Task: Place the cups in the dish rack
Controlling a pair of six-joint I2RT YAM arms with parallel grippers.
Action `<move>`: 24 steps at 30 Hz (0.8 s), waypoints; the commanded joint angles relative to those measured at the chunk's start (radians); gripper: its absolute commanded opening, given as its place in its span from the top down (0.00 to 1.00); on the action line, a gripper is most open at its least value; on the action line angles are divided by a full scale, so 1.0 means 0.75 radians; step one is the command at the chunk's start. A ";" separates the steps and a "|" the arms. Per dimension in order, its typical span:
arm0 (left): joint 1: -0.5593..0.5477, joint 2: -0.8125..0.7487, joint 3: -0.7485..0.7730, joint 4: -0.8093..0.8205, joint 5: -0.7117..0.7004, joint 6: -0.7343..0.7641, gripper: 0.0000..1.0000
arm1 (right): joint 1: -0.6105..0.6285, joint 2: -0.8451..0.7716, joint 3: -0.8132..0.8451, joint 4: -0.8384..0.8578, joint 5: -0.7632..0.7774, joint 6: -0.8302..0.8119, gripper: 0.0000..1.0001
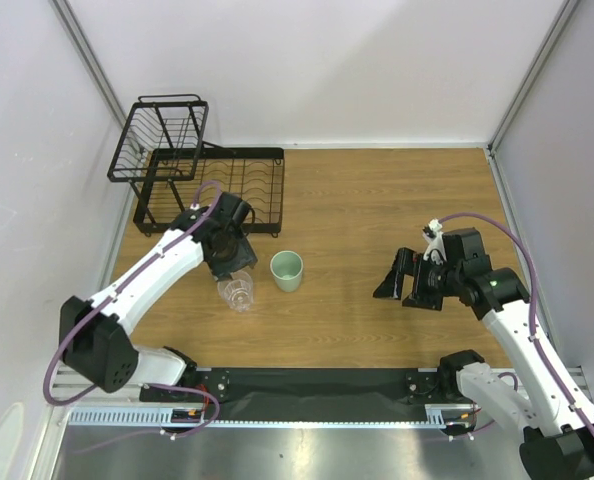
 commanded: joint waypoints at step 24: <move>0.000 0.238 -0.031 0.089 -0.087 -0.089 0.52 | 0.022 0.058 0.083 -0.057 0.008 -0.125 0.00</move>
